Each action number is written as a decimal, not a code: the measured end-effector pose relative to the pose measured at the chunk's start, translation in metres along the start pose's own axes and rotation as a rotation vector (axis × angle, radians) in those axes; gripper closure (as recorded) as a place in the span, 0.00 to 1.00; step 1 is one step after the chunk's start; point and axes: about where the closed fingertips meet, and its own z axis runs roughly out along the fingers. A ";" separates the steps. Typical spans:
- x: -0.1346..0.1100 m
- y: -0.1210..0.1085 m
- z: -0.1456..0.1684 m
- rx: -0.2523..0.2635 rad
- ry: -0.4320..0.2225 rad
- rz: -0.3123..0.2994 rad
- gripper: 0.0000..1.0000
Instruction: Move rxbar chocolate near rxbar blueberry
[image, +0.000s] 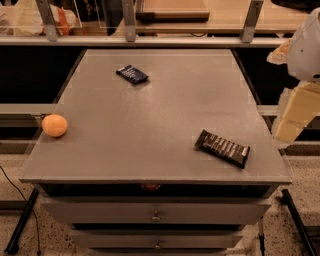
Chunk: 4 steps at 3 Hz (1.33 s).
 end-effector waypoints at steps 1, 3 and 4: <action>0.000 0.000 0.000 0.000 0.000 0.000 0.00; 0.030 -0.007 0.048 -0.091 0.056 0.222 0.00; 0.034 -0.001 0.077 -0.136 0.051 0.298 0.00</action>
Offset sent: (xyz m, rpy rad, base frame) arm 0.0190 -0.0352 -0.0541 0.0212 0.1711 -0.2598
